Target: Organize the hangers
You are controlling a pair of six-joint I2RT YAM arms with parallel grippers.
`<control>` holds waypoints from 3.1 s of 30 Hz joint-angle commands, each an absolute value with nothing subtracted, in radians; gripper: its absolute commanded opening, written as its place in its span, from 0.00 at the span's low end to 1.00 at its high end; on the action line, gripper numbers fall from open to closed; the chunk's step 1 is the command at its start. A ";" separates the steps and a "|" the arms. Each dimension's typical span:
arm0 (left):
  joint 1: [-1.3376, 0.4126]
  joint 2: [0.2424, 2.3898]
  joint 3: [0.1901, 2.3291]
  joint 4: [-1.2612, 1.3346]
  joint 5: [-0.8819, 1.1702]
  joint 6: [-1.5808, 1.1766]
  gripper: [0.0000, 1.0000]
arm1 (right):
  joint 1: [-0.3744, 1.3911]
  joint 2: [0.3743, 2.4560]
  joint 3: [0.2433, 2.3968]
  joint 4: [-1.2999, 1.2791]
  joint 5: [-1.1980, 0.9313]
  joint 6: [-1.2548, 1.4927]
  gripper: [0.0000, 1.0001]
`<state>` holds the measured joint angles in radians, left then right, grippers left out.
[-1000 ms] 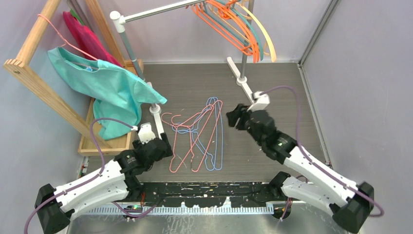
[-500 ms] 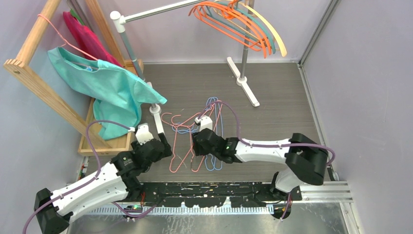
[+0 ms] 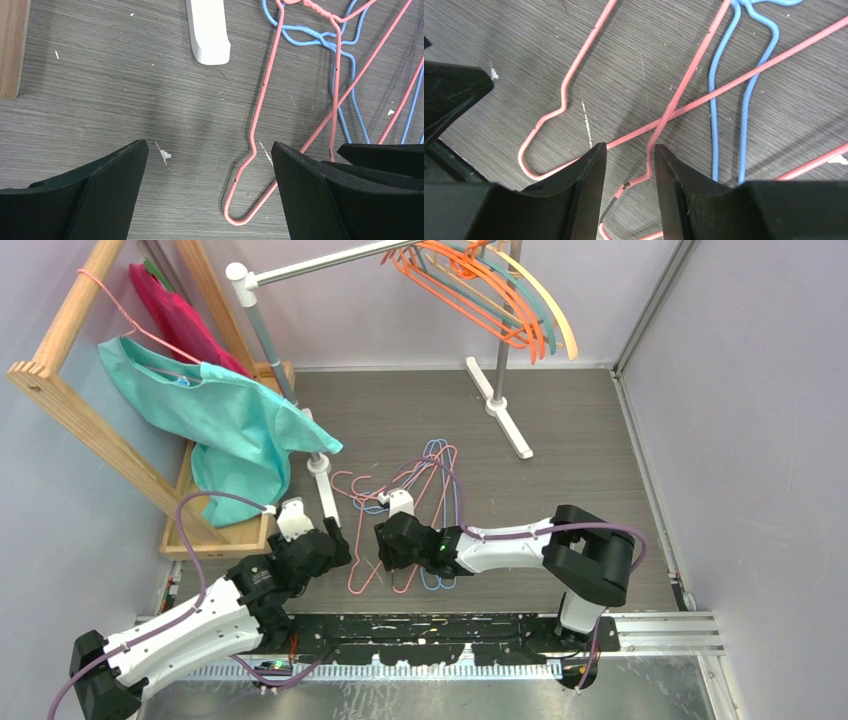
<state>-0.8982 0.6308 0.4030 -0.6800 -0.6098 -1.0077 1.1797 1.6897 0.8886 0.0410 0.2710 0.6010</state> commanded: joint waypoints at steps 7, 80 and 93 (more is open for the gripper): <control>-0.894 0.587 0.381 -0.662 -0.624 -1.019 0.98 | 1.189 1.755 0.935 0.067 0.317 0.617 0.45; -0.893 0.598 0.408 -0.673 -0.640 -1.009 0.98 | 0.654 1.403 1.245 0.485 -0.107 0.793 0.64; -0.892 0.680 0.427 -0.649 -0.626 -1.011 0.98 | 0.816 1.190 0.893 0.124 0.197 0.569 0.70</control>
<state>-0.8967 0.6636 0.3779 -0.6796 -0.6102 -1.0100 0.7071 1.1793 0.9802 0.2855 0.0364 0.6708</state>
